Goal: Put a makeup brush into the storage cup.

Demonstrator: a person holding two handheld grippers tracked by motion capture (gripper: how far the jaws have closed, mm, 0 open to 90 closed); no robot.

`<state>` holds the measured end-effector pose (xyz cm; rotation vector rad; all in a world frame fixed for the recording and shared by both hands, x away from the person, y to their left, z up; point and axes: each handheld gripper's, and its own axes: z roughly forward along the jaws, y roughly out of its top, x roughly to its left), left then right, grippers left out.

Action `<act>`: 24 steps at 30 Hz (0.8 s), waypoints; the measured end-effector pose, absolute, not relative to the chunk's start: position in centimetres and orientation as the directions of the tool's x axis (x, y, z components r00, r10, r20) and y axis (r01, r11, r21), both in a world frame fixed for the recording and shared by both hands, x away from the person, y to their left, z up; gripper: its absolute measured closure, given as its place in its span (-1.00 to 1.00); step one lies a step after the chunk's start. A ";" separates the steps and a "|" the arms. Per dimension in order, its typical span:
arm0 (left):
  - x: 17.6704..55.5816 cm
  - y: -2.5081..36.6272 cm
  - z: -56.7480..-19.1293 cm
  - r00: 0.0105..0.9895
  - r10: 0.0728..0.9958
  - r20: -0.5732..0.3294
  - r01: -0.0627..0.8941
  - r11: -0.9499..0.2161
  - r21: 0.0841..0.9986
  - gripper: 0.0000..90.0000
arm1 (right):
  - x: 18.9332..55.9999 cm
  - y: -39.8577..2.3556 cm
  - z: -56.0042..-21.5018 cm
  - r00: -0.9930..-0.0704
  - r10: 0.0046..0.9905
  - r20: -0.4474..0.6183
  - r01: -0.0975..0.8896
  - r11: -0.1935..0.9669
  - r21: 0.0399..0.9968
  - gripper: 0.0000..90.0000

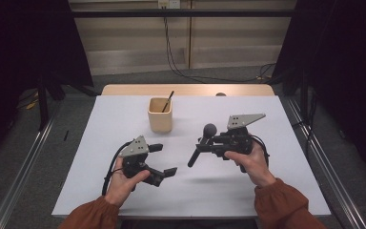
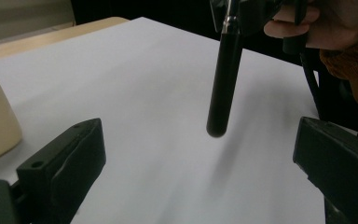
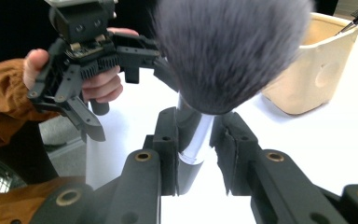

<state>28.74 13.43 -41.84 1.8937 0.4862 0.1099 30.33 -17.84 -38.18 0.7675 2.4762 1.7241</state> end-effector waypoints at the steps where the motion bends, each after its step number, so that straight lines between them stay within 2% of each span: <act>1: 28.7 13.3 -41.8 0.911 0.383 -0.154 0.277 -0.290 0.916 -0.95 | 30.4 -17.7 -38.0 -0.879 0.409 0.245 0.374 0.274 0.886 0.58; 13: 29.3 12.0 -41.5 0.920 0.363 -0.151 0.260 -0.273 0.926 -0.93 | 31.0 -16.9 -37.3 -0.891 0.389 0.234 0.382 0.361 0.851 0.58; 18: 29.6 10.8 -41.1 0.928 0.351 -0.125 0.238 -0.299 0.924 -0.92 | 31.4 -16.5 -37.1 -0.897 0.382 0.223 0.379 0.404 0.833 0.58; 24: 29.5 9.7 -41.3 0.931 0.337 -0.141 0.251 -0.308 0.918 -0.92 | 31.7 -16.2 -37.0 -0.906 0.359 0.224 0.376 0.442 0.814 0.58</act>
